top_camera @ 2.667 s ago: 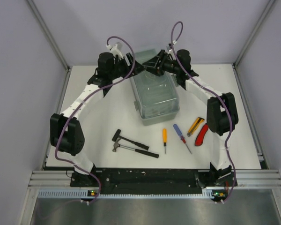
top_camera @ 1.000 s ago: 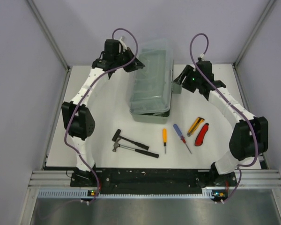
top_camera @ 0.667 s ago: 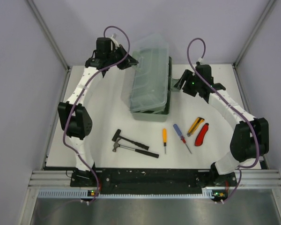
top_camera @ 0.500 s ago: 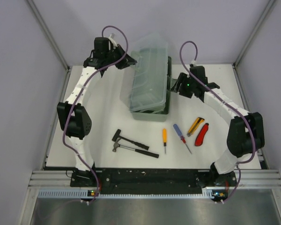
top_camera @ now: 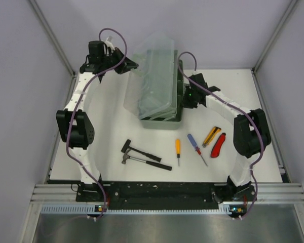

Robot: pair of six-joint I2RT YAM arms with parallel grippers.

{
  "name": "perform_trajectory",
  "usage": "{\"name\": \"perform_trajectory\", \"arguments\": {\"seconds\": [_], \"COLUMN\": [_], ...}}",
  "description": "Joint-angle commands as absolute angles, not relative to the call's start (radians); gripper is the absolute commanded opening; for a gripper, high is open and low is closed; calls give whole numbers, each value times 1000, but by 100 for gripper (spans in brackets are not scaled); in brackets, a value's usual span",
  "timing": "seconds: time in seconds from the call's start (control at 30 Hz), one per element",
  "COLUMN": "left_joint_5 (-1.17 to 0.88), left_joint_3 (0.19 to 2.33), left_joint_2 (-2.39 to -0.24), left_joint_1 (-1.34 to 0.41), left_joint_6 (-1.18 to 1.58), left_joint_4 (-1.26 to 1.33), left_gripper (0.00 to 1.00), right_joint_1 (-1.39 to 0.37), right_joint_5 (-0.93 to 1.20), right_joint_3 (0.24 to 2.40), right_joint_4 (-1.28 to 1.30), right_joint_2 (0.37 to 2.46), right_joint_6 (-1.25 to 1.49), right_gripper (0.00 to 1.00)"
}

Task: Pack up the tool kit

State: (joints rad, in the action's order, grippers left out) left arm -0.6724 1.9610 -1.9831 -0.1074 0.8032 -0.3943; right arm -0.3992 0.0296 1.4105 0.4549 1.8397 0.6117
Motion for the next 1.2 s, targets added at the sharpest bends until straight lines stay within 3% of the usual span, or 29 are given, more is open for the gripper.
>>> {"name": "perform_trajectory", "arguments": {"seconds": [0.0,0.43,0.5,0.7,0.77,0.9,1.17], "left_joint_5": [-805,-957,-954,-959,-965,-968,-887], "left_joint_3": [1953,1669,1641,1576,1551,1497,1494], "left_joint_2": [-1870,-1896,-1913,-1963,-1974,-1986,-2016], "left_joint_1": [30,202,207,210,215,216,224], "left_joint_6": [779,729,719,719,747,784,664], "left_joint_4": [-114,-8,26,76,122,189,75], "left_gripper": [0,1,8,51,58,62,60], "right_joint_1": [-354,-316,-313,-310,-308,-307,-285], "right_joint_5": [-103,-129,-130,-115,-104,-95,-100], "right_joint_3": [1427,1440,1439,1437,1437,1430,1414], "right_joint_4": [506,506,506,505,502,502,500], "right_joint_2": [1812,1799,1798,1801,1804,1805,1787], "right_joint_6": [658,715,722,732,733,742,738], "right_gripper": [8,6,8,8,8,7,7]}}
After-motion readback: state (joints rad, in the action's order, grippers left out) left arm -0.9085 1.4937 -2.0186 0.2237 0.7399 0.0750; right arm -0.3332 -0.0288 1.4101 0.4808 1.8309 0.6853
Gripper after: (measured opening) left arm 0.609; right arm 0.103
